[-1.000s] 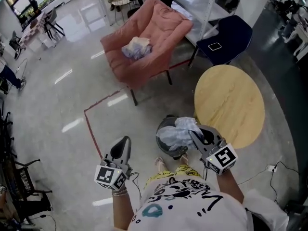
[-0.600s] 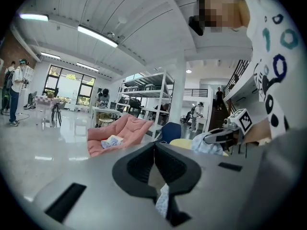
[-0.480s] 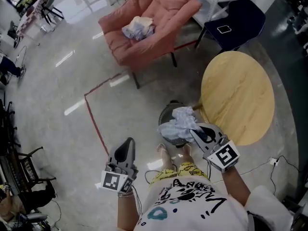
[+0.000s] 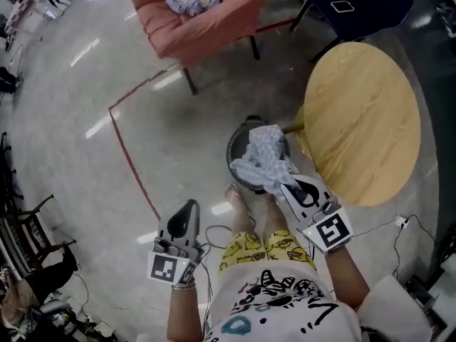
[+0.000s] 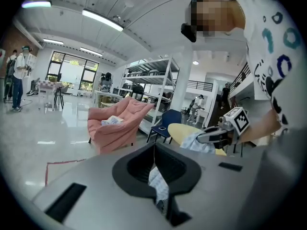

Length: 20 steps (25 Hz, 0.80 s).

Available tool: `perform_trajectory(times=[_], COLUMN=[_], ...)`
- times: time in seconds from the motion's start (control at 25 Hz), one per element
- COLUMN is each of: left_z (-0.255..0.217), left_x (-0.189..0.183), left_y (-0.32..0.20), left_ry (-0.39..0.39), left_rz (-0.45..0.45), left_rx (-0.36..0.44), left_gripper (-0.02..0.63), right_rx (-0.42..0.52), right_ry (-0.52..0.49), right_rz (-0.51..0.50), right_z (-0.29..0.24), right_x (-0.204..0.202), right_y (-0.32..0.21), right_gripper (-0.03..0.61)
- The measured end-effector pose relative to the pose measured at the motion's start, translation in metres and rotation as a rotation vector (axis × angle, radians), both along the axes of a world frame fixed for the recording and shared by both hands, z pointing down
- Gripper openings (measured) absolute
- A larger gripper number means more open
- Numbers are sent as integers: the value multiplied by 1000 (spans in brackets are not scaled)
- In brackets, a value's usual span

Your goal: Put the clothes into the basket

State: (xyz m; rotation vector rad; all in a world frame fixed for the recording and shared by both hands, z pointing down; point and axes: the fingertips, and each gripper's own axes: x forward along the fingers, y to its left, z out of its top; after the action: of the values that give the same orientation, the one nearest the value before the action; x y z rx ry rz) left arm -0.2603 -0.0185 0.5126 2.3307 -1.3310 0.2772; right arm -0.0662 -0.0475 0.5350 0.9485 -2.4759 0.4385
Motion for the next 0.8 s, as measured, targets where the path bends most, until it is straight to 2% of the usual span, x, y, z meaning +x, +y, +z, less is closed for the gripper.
perform_trajectory(times=[0.12,0.4,0.8], left_z=[17,54,91], left_x=[6,24,43], left_y=[3,10,21], left_ry=[3,29,42], left_rz=[-7,7,-29], left_rx=[-14,-72,-139], left_gripper=[15,14,15], right_rx=[-59,-156,-259], right_ry=[43,58,117], right_rz=[-9,-2,30], right_z=[26,72,131], right_x=[3,14,28], right_y=[9,15,32], right_gripper=[57,57,57])
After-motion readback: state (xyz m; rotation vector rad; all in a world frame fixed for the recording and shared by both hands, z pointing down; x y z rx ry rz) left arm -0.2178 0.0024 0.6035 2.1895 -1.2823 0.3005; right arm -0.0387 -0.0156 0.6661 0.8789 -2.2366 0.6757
